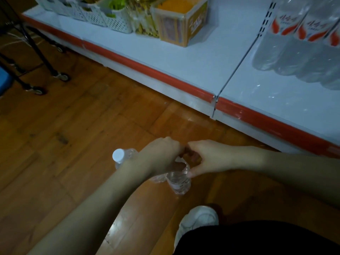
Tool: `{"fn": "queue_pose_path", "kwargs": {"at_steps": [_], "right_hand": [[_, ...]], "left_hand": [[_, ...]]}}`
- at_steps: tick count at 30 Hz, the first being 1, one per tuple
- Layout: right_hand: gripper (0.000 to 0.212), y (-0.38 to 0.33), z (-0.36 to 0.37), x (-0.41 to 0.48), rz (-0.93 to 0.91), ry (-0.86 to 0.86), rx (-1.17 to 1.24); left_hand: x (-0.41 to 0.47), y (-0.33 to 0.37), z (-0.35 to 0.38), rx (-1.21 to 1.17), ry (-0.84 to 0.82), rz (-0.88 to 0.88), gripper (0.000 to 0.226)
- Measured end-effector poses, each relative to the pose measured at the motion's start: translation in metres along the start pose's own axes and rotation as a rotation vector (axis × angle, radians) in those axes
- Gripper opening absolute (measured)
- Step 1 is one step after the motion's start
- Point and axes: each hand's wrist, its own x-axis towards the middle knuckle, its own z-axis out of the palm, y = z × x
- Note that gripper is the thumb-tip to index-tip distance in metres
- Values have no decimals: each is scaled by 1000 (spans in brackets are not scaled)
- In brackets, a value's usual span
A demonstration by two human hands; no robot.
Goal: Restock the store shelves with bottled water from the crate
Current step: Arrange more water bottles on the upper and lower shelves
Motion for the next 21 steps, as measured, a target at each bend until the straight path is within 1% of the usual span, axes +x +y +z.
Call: {"fn": "queue_pose_path", "kwargs": {"at_steps": [3, 5, 6, 9, 12, 15, 18, 20, 21], "right_hand": [[73, 9, -11, -6, 39, 33, 33], [80, 14, -17, -9, 45, 50, 93], [79, 15, -21, -11, 38, 75, 125], [63, 11, -36, -20, -2, 226, 269], [61, 15, -59, -31, -15, 391, 373], [61, 23, -79, -50, 5, 514, 524], [55, 30, -96, -70, 12, 619, 610], [43, 31, -107, -82, -1, 673, 658], [37, 30, -113, -88, 1, 689, 662]], "left_hand": [[3, -2, -22, -48, 48, 15, 32], [5, -4, -40, -102, 155, 34, 28], [8, -3, -49, -121, 214, 46, 27], [20, 3, -79, -172, 349, 71, 25], [34, 12, -102, -254, 493, 120, 26], [53, 27, -115, -447, 625, 127, 31], [69, 42, -116, -740, 731, 127, 32], [76, 47, -109, -884, 752, 119, 40], [78, 48, -104, -917, 728, 109, 51]]}}
